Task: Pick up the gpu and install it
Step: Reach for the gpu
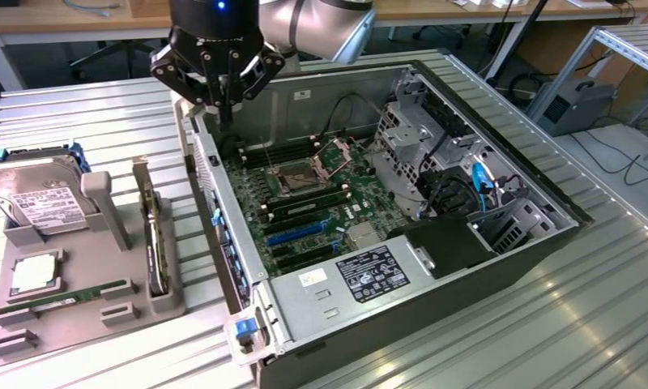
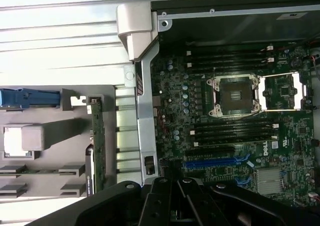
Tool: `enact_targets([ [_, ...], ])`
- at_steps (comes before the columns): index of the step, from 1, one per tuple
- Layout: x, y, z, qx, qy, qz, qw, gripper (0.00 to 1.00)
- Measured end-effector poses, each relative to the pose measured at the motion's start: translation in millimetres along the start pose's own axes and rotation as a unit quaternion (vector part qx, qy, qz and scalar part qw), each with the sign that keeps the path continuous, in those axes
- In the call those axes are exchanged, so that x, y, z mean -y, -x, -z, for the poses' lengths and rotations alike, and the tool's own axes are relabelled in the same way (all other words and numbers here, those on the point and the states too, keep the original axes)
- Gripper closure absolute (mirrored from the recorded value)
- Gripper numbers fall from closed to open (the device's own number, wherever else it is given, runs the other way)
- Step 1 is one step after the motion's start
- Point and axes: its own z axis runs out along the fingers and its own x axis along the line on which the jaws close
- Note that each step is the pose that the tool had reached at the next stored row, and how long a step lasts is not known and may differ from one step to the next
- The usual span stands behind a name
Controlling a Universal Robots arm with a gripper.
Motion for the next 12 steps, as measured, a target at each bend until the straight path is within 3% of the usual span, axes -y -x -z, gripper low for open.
enact_targets([
  [12,0.6,-7.3,0.2,0.0,0.0,0.0,1.0,0.89],
])
